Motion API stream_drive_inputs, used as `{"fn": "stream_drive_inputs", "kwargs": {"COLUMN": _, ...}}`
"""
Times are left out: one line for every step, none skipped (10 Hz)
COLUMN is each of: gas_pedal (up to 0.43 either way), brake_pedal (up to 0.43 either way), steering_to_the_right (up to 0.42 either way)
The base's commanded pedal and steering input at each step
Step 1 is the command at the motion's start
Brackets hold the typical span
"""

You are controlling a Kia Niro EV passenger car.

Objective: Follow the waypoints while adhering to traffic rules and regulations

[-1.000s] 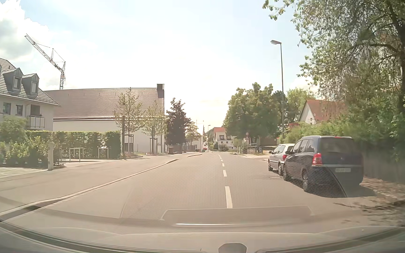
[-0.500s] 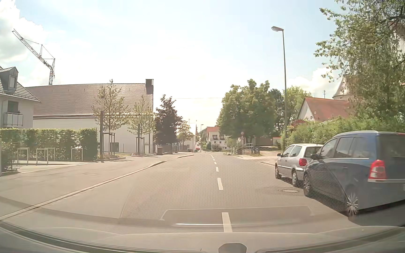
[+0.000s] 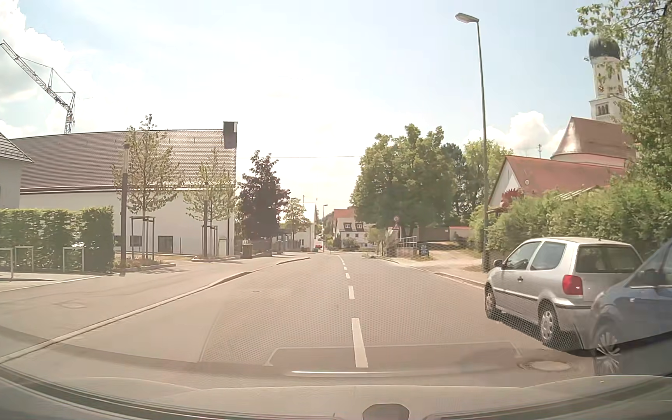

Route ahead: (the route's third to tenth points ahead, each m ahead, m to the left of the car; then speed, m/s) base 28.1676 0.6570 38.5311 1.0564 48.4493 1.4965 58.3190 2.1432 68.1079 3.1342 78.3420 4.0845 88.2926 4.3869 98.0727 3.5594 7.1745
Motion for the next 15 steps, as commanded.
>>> {"fn": "stream_drive_inputs", "kwargs": {"gas_pedal": 0.13, "brake_pedal": 0.0, "steering_to_the_right": 0.02}}
{"fn": "stream_drive_inputs", "kwargs": {"gas_pedal": 0.13, "brake_pedal": 0.0, "steering_to_the_right": 0.018}}
{"fn": "stream_drive_inputs", "kwargs": {"gas_pedal": 0.13, "brake_pedal": 0.0, "steering_to_the_right": 0.018}}
{"fn": "stream_drive_inputs", "kwargs": {"gas_pedal": 0.13, "brake_pedal": 0.0, "steering_to_the_right": 0.018}}
{"fn": "stream_drive_inputs", "kwargs": {"gas_pedal": 0.13, "brake_pedal": 0.0, "steering_to_the_right": 0.019}}
{"fn": "stream_drive_inputs", "kwargs": {"gas_pedal": 0.13, "brake_pedal": 0.0, "steering_to_the_right": 0.019}}
{"fn": "stream_drive_inputs", "kwargs": {"gas_pedal": 0.13, "brake_pedal": 0.0, "steering_to_the_right": 0.019}}
{"fn": "stream_drive_inputs", "kwargs": {"gas_pedal": 0.13, "brake_pedal": 0.0, "steering_to_the_right": 0.02}}
{"fn": "stream_drive_inputs", "kwargs": {"gas_pedal": 0.13, "brake_pedal": 0.0, "steering_to_the_right": 0.02}}
{"fn": "stream_drive_inputs", "kwargs": {"gas_pedal": 0.13, "brake_pedal": 0.0, "steering_to_the_right": 0.02}}
{"fn": "stream_drive_inputs", "kwargs": {"gas_pedal": 0.13, "brake_pedal": 0.0, "steering_to_the_right": 0.02}}
{"fn": "stream_drive_inputs", "kwargs": {"gas_pedal": 0.13, "brake_pedal": 0.0, "steering_to_the_right": 0.019}}
{"fn": "stream_drive_inputs", "kwargs": {"gas_pedal": 0.118, "brake_pedal": 0.0, "steering_to_the_right": 0.016}}
{"fn": "stream_drive_inputs", "kwargs": {"gas_pedal": 0.118, "brake_pedal": 0.0, "steering_to_the_right": 0.011}}
{"fn": "stream_drive_inputs", "kwargs": {"gas_pedal": 0.118, "brake_pedal": 0.0, "steering_to_the_right": 0.01}}
